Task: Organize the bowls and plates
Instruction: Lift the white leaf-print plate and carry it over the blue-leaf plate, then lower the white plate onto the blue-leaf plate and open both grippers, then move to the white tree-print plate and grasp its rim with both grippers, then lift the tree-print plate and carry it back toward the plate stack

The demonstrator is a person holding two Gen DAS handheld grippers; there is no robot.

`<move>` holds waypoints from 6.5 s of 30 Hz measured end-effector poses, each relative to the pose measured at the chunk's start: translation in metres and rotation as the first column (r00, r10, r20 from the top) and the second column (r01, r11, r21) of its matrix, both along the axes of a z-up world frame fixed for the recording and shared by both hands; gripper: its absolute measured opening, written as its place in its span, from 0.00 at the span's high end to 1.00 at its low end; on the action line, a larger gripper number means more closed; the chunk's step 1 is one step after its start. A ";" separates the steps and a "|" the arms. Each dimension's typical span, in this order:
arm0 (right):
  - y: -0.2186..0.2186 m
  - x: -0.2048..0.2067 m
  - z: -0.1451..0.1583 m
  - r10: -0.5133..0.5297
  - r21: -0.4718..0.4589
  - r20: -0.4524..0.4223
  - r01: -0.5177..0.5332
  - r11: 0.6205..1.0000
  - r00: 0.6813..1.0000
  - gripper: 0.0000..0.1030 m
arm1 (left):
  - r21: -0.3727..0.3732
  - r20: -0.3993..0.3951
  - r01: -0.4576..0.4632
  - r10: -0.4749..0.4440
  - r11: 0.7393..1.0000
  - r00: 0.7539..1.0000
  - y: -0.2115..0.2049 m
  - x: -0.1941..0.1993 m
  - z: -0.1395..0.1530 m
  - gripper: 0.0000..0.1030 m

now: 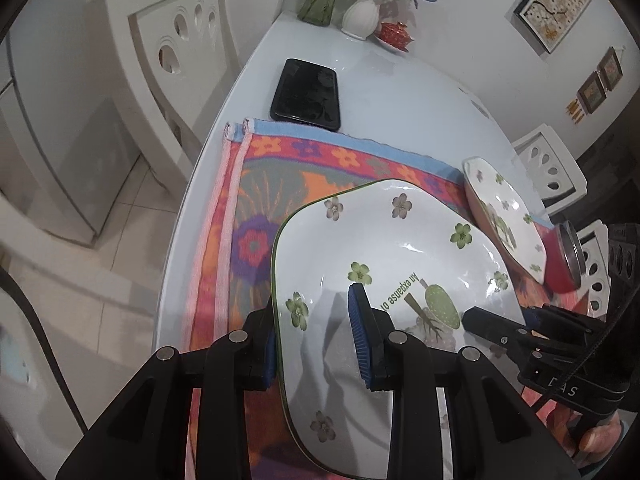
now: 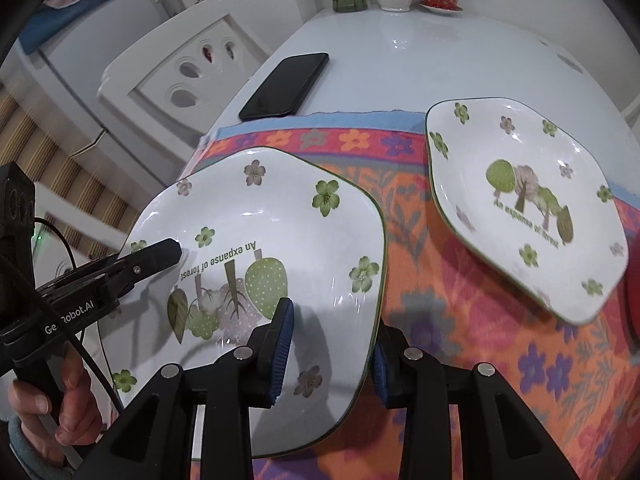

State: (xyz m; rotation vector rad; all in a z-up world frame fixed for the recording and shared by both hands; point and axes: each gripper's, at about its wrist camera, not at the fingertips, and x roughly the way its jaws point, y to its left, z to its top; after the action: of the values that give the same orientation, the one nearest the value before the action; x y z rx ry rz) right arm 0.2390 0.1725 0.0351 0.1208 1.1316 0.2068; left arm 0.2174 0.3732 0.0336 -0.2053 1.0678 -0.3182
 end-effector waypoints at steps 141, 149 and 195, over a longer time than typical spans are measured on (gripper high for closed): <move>-0.201 0.006 -0.015 -0.608 0.159 -0.098 0.615 0.772 0.788 0.51 | -0.078 -0.076 0.273 -0.279 0.959 0.957 -0.201 0.109 -0.015 0.56; -0.195 0.027 -0.020 -0.572 0.118 -0.020 0.570 0.813 0.820 0.52 | -0.100 -0.075 0.272 -0.280 0.957 0.957 -0.210 0.127 -0.029 0.56; -0.135 0.002 -0.004 -0.145 0.101 -0.087 0.154 0.983 0.986 0.59 | -0.076 -0.096 0.162 -0.169 0.984 0.981 -0.091 0.035 -0.028 0.77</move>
State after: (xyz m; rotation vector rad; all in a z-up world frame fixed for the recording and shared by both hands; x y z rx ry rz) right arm 0.2413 0.0374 0.0309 0.3114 1.1853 0.1298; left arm 0.2522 0.2820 0.0056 -0.1952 1.1793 -0.4990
